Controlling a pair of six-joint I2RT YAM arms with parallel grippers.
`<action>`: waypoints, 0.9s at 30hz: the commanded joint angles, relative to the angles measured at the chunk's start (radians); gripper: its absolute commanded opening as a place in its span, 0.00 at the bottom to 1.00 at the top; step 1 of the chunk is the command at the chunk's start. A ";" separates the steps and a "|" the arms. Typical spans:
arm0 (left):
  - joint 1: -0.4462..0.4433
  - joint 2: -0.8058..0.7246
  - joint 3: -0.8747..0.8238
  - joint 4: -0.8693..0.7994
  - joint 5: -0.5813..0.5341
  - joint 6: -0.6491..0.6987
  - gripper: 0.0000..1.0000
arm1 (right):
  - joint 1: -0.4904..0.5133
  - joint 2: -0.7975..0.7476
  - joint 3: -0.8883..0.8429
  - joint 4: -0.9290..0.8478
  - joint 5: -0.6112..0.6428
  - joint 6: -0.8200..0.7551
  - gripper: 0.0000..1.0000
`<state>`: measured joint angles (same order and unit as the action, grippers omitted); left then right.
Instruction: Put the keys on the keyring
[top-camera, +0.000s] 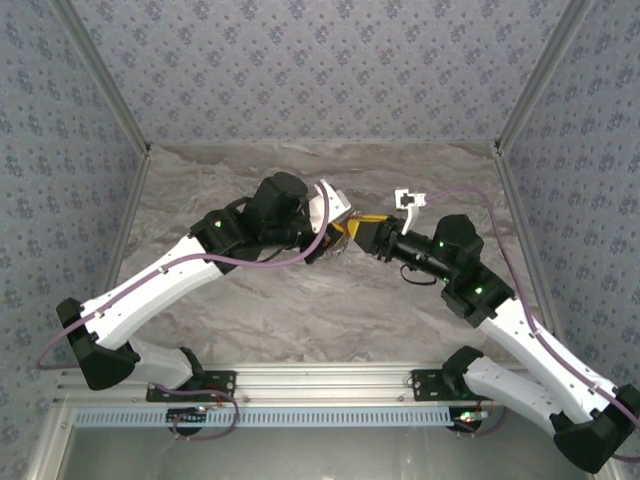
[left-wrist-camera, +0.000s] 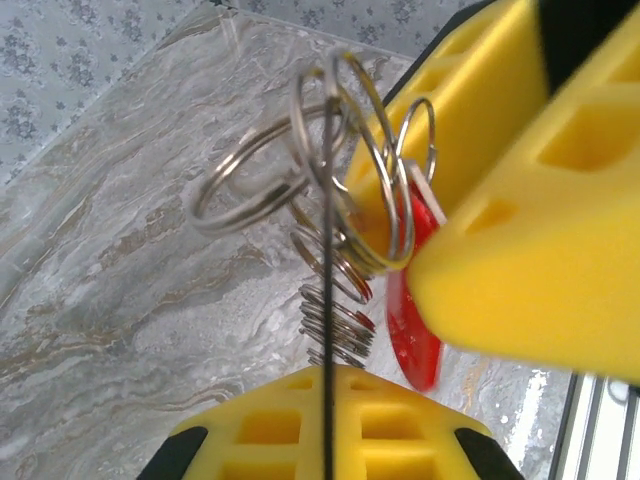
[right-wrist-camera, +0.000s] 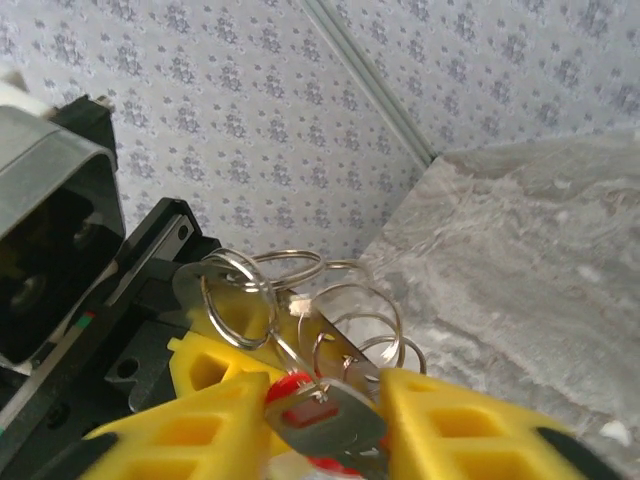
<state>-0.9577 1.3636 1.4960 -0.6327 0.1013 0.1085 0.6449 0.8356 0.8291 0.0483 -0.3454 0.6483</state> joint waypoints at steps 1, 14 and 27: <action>-0.009 -0.005 0.031 0.007 -0.030 0.013 0.00 | -0.002 -0.027 0.040 -0.063 0.024 -0.045 0.15; -0.009 -0.016 0.017 0.002 -0.089 0.014 0.00 | -0.066 -0.118 0.085 -0.247 -0.003 -0.105 0.00; -0.009 -0.043 -0.008 -0.010 -0.079 0.018 0.00 | -0.167 -0.071 0.235 -0.243 -0.157 -0.133 0.00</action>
<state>-0.9821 1.3636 1.4956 -0.6247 0.0654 0.1318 0.5098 0.7731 1.0061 -0.2146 -0.4610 0.5312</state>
